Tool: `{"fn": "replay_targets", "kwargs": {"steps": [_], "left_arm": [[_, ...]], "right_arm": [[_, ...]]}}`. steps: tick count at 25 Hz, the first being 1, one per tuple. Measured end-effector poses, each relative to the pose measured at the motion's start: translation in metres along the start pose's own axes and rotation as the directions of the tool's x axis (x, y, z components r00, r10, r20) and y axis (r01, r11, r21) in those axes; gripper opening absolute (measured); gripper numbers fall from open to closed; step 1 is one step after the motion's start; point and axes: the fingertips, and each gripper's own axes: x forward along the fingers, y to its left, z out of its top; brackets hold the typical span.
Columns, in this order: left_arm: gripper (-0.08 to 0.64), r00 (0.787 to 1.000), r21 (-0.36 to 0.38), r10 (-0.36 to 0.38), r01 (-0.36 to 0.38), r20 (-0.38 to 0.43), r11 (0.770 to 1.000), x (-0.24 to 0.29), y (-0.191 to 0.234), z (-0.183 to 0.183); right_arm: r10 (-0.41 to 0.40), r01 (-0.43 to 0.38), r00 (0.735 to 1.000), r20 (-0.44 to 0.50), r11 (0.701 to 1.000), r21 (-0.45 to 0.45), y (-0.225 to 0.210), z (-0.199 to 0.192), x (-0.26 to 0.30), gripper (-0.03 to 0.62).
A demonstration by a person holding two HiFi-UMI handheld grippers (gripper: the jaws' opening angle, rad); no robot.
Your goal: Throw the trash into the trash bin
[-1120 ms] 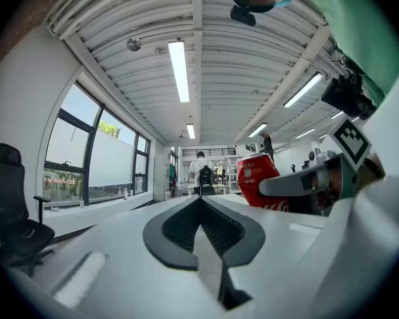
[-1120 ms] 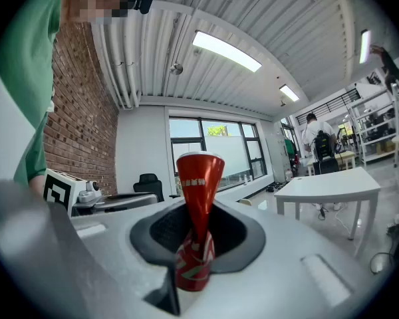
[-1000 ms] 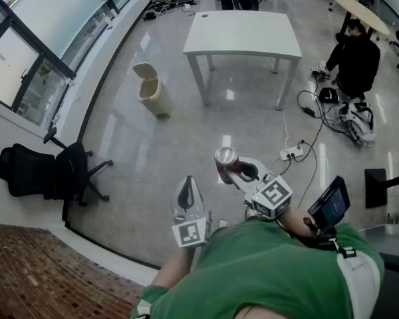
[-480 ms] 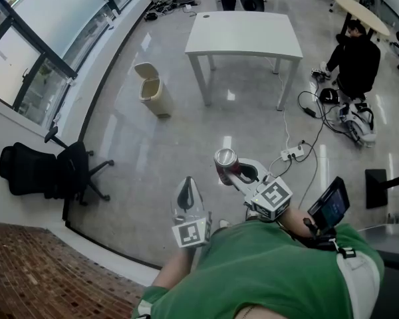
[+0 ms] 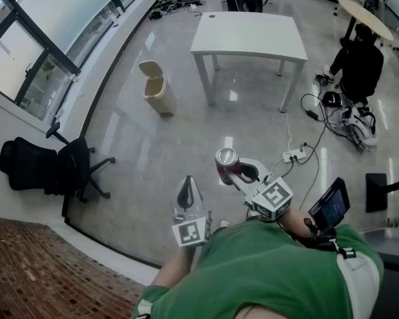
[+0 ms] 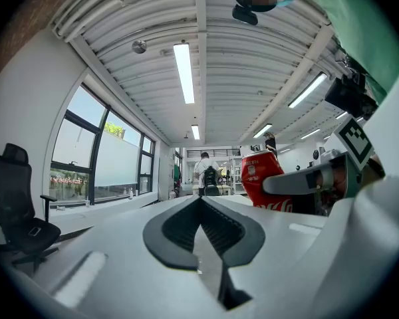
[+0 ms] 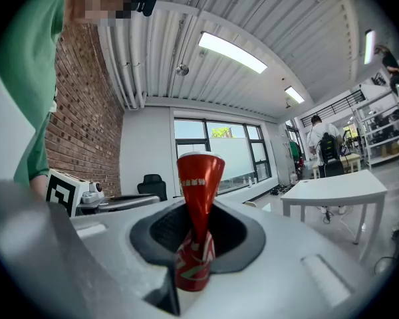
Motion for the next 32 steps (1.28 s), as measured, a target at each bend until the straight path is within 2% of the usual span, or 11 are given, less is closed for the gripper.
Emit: {"fn": "replay_targets", "kwargs": {"steps": [5,8,14,21,26,32], "left_arm": [[0.005,1.000,-0.007,0.016,-0.016,0.018,1.000,-0.004,0.013,-0.002],[0.005,0.999,-0.004,0.049,-0.049,0.016,0.999,-0.008,0.027,-0.002],[0.005,0.988,-0.005,0.152,-0.152,0.012,0.988,-0.028,0.076,-0.004],[0.005,0.973,-0.007,0.228,-0.228,0.028,0.974,-0.059,0.138,-0.015],[0.005,0.966,-0.013,0.260,-0.260,0.014,0.966,-0.066,0.165,-0.017],[0.005,0.969,-0.032,0.247,-0.246,0.015,0.969,-0.065,0.173,-0.020]], "right_arm": [[0.025,-0.025,1.000,-0.008,1.000,-0.007,0.009,-0.002,0.011,0.071],[0.056,-0.056,0.998,-0.017,0.998,-0.010,0.018,-0.004,0.023,0.071],[0.150,-0.151,0.988,-0.029,0.988,-0.014,0.052,-0.007,0.066,0.071],[0.248,-0.250,0.967,-0.055,0.968,-0.028,0.100,-0.017,0.120,0.071],[0.275,-0.276,0.959,-0.064,0.961,-0.014,0.118,-0.019,0.143,0.071],[0.259,-0.261,0.963,-0.080,0.965,-0.020,0.120,-0.020,0.154,0.071]]}}
